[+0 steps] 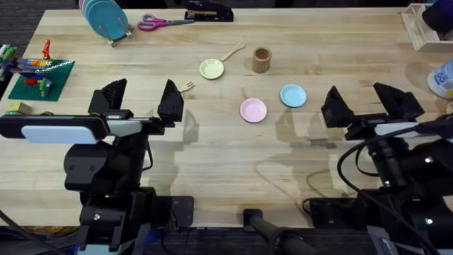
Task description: Pick up a utensil and set it on the pink plate, then put the other utensil in the container.
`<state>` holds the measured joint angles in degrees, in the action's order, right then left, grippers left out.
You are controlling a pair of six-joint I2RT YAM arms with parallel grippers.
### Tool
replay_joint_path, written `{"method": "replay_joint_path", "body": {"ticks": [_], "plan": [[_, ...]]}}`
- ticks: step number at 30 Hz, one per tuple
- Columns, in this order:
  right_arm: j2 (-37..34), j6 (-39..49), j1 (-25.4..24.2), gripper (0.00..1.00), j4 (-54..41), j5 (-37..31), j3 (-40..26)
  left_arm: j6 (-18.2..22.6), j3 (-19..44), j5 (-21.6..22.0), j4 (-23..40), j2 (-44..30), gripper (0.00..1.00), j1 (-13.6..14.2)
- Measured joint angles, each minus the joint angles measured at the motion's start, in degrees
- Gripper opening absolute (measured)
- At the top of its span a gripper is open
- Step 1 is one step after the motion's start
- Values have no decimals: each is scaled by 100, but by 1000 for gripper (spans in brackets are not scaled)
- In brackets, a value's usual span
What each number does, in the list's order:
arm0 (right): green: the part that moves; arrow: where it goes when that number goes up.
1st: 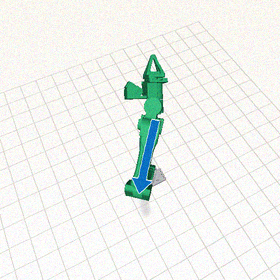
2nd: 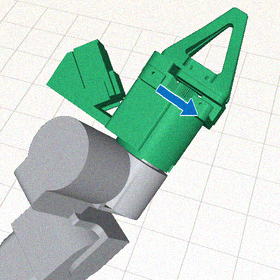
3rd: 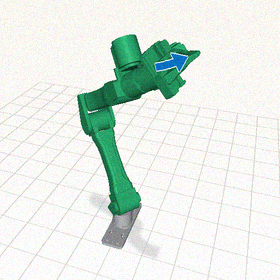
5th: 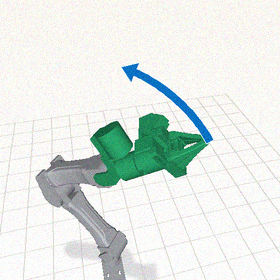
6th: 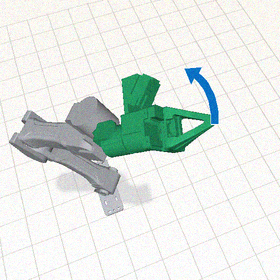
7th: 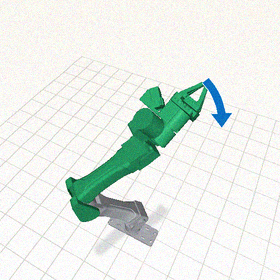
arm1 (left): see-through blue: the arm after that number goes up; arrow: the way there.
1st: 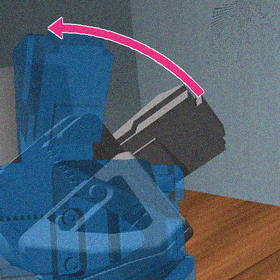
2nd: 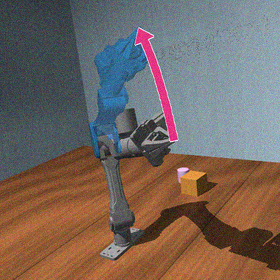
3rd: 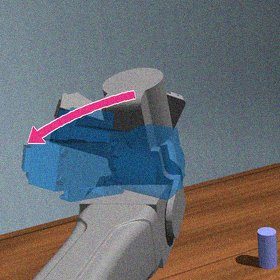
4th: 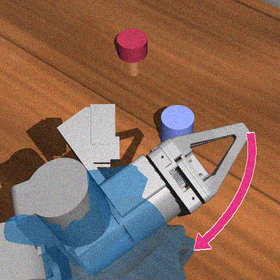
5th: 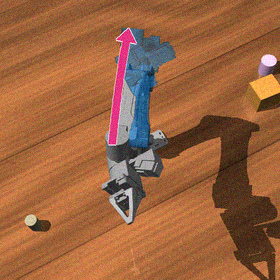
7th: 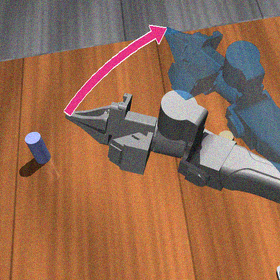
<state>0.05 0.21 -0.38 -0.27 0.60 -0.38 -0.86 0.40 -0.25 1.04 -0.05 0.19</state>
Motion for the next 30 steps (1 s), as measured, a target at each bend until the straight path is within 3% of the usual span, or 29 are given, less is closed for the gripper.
{"method": "replay_joint_path", "body": {"ticks": [16,21,30], "plan": [[0,-7,0,996,418,2,0,-55,2,0,-317,0,993,0],[-4,-84,0,996,333,2,-126,-136,121,-3,48,0,993,0],[-536,-153,0,995,-638,2,-1757,-173,1747,4,1287,-179,993,0]]}}
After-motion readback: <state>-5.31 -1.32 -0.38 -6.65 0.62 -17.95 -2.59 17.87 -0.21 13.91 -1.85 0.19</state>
